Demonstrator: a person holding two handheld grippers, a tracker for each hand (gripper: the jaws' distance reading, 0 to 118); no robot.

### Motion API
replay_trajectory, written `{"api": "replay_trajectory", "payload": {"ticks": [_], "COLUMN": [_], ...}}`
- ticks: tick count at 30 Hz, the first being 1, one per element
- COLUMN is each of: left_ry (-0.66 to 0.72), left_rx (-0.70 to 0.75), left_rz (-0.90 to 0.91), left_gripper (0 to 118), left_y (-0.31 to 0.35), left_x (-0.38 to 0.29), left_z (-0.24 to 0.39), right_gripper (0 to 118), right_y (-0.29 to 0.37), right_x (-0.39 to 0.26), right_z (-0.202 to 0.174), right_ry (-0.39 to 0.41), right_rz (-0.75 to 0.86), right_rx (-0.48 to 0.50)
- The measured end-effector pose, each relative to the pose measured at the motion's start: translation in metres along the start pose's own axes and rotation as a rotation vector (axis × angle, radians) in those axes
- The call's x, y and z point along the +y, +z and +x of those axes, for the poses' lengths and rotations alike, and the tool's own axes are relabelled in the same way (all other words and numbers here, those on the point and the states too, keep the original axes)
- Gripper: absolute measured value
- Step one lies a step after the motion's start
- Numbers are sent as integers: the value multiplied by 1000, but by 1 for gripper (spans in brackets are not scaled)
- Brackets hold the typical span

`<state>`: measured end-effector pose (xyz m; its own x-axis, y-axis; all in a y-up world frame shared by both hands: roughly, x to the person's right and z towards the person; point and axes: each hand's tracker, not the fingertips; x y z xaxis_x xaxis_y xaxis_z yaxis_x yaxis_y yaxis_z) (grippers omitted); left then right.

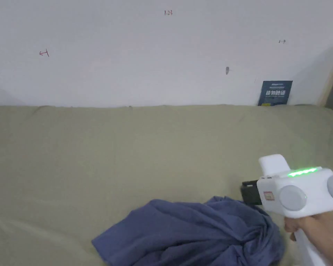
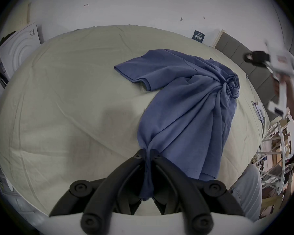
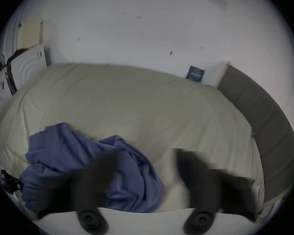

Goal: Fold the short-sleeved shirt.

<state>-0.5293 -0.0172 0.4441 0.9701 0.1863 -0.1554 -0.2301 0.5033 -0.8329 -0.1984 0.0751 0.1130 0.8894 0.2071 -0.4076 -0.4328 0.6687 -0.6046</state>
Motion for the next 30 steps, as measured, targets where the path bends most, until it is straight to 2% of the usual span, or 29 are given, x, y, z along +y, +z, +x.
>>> {"api": "replay_trajectory", "payload": {"ticks": [1, 2, 3, 4, 6, 9, 10, 11, 12, 13, 16, 20, 25, 30], "left_ry": [12, 13, 11, 11, 16, 19, 18, 20, 25, 24, 35, 43, 56, 65], "left_rx": [-4, -8, -6, -4, -6, -10, -12, -14, -15, -16, -17, 6, 59, 163], "left_rz": [2, 2, 2, 0, 1, -2, -6, -10, -13, -17, -19, -8, 117, 288], "left_gripper": [0, 0, 0, 0, 1, 1, 1, 1, 1, 1, 1, 1, 1, 1], "left_y": [0, 0, -1, -1, -1, -3, -4, -5, -6, -7, -6, 9, 60, 131], "left_x": [0, 0, 1, 1, 1, 1, 2, 3, 4, 4, 4, 8, 26, 55], "left_z": [0, 0, 1, 1, 0, -1, -1, -1, -2, -2, -2, 0, -9, -22], "right_gripper": [116, 116, 116, 116, 115, 109, 98, 70, 23, 11, 9, 9, 9, 9], "right_y": [-21, -37, -49, -61, -80, -93, -97, -100, -96, -92, -67, -8, 85, 180], "right_x": [7, 14, 14, 13, 10, 1, -2, -3, -5, -4, 0, 11, 22, 15], "right_z": [1, -1, 0, -7, -12, -22, -24, -24, -27, -28, -17, 10, 52, 93], "right_ry": [0, -22, -9, -8, 3, 85, 114, 128, 111, 108, 21, -12, -22, -122], "right_rz": [-88, -96, -143, -179, -194, -267, -282, -282, -268, -254, -200, -124, -22, 118], "right_rx": [48, 90, 64, 80, 68, 59, 70, 76, 68, 48, 97, 92, 70, 54]}}
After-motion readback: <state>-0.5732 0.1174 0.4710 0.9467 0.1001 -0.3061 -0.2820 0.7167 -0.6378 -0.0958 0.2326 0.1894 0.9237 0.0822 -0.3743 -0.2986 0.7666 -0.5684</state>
